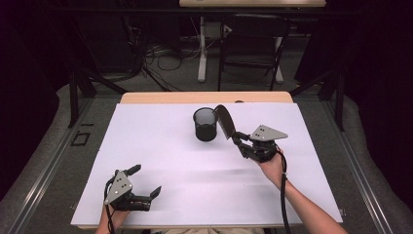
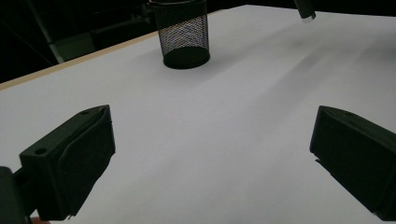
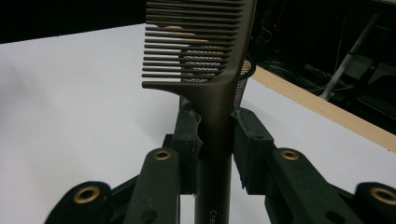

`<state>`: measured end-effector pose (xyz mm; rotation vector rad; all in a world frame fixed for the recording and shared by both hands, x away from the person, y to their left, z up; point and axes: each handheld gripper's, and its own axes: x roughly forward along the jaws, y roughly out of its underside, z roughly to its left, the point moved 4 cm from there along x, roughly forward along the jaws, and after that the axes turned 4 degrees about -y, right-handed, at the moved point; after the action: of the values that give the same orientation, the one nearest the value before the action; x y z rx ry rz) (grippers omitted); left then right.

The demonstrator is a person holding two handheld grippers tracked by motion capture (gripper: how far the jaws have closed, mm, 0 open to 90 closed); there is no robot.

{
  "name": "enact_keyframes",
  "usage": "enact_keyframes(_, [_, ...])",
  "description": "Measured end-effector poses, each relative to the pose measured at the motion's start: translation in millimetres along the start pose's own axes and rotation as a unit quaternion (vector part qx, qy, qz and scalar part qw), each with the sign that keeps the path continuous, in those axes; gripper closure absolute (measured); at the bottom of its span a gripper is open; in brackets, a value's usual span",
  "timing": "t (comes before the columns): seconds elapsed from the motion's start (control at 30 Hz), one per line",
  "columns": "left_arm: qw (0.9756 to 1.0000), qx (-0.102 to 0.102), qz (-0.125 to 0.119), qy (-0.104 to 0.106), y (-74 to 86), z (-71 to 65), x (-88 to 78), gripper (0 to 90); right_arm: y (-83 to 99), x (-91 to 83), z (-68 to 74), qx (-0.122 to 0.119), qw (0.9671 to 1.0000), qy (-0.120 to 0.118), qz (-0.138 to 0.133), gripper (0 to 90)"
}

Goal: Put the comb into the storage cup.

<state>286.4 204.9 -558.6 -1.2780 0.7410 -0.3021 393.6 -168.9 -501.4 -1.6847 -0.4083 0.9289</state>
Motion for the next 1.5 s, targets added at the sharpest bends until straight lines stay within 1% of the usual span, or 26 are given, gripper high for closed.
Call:
enact_keyframes(0.43, [1.0000,-0.001,0.001,-0.001,0.2,0.2,0.2,0.2,-6.9,6.2,-4.2,0.000,1.0000,0.005,-0.007,72.5])
enact_keyframes(0.6, [1.0000,-0.002,0.001,-0.001,0.6,0.1,-0.1,0.2,-9.4,8.3,-5.8,0.005,0.9999,0.005,-0.008,72.5])
enact_keyframes(1.0, [1.0000,-0.002,0.000,-0.001,0.6,0.3,-0.3,0.2,-15.4,13.9,-8.8,0.006,0.9999,0.006,-0.010,72.5])
enact_keyframes(1.13, [1.0000,0.001,-0.001,-0.001,0.1,0.4,-1.0,0.2,-16.7,15.1,-9.7,0.006,0.9999,0.007,-0.010,72.5])
enact_keyframes(1.37, [1.0000,-0.003,0.000,-0.001,0.5,0.2,0.1,0.2,-22.3,15.9,-10.0,0.005,0.9999,0.007,-0.013,72.5])
enact_keyframes(1.5, [1.0000,0.000,-0.002,-0.001,0.0,0.5,-0.5,0.2,-25.8,18.8,-10.3,0.001,0.9999,0.008,-0.013,72.5])
